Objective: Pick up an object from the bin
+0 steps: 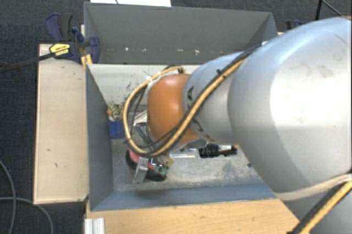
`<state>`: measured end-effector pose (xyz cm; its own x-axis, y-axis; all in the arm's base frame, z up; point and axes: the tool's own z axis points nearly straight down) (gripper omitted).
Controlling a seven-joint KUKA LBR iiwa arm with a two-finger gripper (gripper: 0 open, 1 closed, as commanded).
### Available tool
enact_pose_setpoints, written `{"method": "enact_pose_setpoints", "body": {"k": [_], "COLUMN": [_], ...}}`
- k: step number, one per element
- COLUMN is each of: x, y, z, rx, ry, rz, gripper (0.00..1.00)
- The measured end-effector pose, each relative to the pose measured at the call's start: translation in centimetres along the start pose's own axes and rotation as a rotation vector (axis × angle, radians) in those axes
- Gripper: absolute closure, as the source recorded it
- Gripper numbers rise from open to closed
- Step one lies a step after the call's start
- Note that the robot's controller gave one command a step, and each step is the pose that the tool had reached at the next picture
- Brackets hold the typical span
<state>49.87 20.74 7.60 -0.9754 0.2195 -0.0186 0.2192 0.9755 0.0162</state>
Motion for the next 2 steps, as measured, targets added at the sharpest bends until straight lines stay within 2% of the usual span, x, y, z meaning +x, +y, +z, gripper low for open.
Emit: {"method": "enact_pose_setpoints", "body": {"k": [1,2], "x": [0.1,-0.1], "y": [0.1,0.2], "z": [0.0,-4.2], "rx": [-0.001,0.013], "ry": [0.001,0.015], "rz": [0.001,-0.004], "gripper": [1.00,1.00]}}
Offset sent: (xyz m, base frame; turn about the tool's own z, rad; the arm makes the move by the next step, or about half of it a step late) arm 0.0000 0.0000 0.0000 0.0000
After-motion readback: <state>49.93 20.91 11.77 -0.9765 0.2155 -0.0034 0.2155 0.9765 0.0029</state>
